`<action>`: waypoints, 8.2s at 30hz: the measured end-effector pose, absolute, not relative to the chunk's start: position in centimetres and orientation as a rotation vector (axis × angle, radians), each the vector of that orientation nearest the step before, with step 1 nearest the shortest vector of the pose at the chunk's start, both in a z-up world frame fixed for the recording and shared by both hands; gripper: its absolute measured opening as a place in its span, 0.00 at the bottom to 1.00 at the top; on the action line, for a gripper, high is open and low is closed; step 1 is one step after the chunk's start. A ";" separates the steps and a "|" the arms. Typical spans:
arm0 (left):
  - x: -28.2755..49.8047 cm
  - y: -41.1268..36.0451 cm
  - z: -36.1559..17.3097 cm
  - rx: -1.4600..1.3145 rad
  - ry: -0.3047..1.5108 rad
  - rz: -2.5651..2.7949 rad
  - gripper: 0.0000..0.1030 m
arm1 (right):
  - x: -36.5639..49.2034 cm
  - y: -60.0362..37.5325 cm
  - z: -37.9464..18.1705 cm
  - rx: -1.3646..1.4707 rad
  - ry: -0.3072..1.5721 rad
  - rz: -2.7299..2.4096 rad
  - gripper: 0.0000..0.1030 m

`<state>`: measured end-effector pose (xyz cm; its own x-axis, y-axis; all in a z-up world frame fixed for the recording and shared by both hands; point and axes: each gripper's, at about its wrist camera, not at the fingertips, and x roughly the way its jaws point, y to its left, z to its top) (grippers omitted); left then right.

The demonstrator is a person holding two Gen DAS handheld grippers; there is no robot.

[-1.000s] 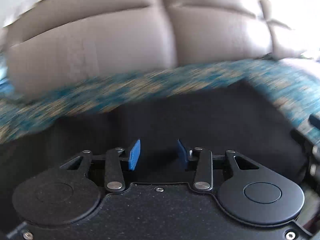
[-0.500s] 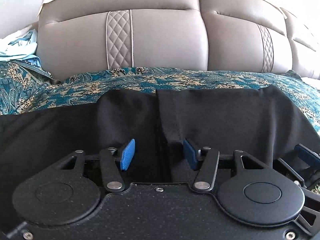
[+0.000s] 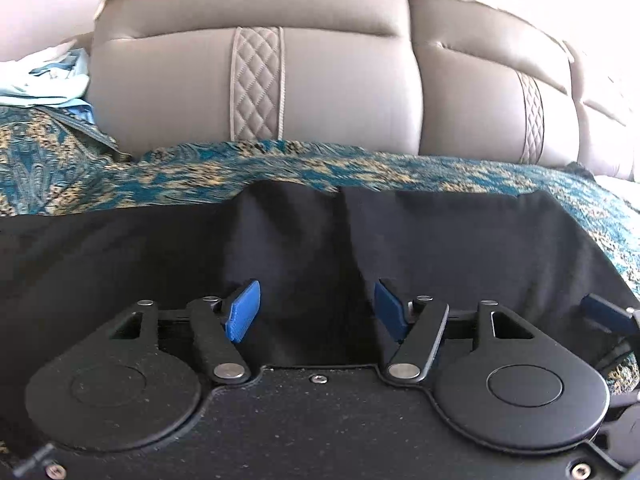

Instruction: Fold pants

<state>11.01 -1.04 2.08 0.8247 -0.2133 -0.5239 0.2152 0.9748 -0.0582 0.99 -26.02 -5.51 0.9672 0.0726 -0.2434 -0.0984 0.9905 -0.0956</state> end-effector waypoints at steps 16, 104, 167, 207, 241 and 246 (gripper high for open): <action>9.8 6.7 2.1 -0.114 0.515 -0.066 0.69 | 4.5 -22.2 -2.6 -0.149 0.243 0.191 1.00; 6.5 16.8 5.1 -0.385 0.520 0.007 0.80 | 0.5 -13.7 -5.1 -0.550 0.262 0.186 0.39; 20.6 -3.3 2.9 -0.084 0.704 -0.374 0.12 | -1.5 -19.0 -4.9 -0.176 0.279 0.489 0.68; 17.8 -4.4 1.2 0.039 0.521 -0.346 0.14 | 15.5 -36.7 -2.8 0.051 0.511 -0.016 1.00; 8.3 21.1 -0.2 -0.349 0.559 0.384 0.96 | 6.0 -19.9 -3.8 -0.126 0.387 0.351 1.00; 8.4 21.3 -0.5 -0.350 0.538 0.371 0.99 | 5.9 -20.1 -3.7 -0.101 0.389 0.347 1.00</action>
